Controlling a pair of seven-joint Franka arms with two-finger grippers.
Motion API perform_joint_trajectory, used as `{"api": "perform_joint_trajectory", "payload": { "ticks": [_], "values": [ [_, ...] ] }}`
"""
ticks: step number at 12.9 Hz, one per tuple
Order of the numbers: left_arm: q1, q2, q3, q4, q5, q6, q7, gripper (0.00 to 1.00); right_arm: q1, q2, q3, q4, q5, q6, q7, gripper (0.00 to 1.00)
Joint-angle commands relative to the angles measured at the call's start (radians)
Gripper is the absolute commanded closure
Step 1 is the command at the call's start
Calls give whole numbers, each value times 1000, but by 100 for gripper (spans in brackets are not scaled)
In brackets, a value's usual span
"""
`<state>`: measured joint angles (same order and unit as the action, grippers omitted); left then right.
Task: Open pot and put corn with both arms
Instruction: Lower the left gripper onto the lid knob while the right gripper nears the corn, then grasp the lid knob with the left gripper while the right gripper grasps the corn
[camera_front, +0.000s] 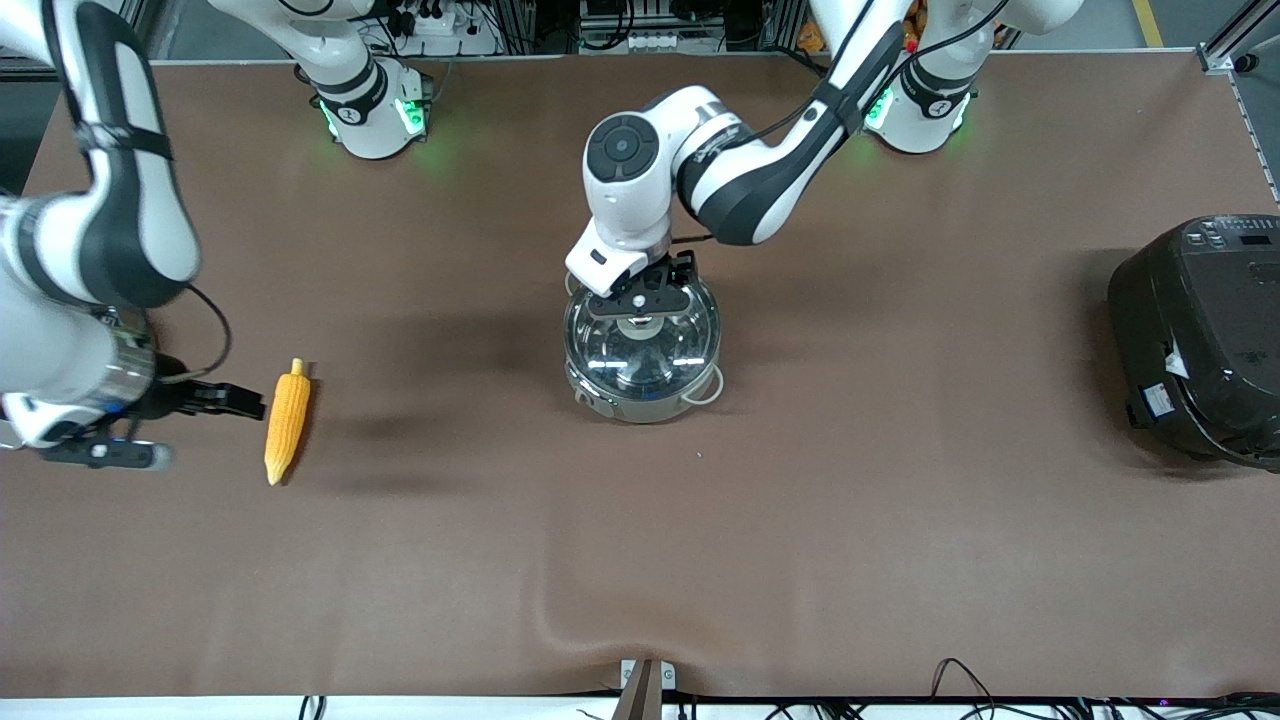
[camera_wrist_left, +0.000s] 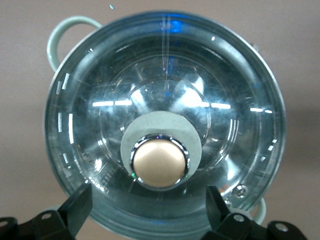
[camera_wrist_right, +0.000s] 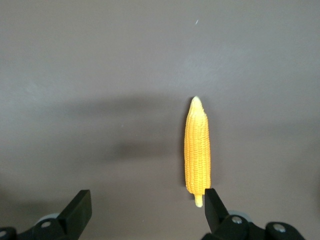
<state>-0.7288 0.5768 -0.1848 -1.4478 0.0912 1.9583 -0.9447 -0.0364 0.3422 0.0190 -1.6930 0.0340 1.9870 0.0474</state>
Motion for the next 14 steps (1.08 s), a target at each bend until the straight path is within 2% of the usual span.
{"api": "perform_joint_trajectory", "payload": {
  "ticks": [1,4,7,9,11,14],
  "values": [
    [-18,11,8,24,24,-4,-19,0,-8,-15,4,-126,-17,110,-59,0],
    [-27,3,1,20,48,-4,3,0,-6,12,-2,-243,-20,295,-113,0],
    [-32,0,-1,14,51,-4,18,0,-89,84,-5,-247,-31,381,-251,0],
    [-21,5,1,14,41,48,61,0,-141,122,-4,-240,-32,409,-273,0],
    [17,14,-1,14,6,77,128,0,-146,161,-5,-240,-33,456,-265,0],
    [17,44,2,15,10,83,152,0,-148,178,-4,-238,-31,460,-261,0]
  ]
}}
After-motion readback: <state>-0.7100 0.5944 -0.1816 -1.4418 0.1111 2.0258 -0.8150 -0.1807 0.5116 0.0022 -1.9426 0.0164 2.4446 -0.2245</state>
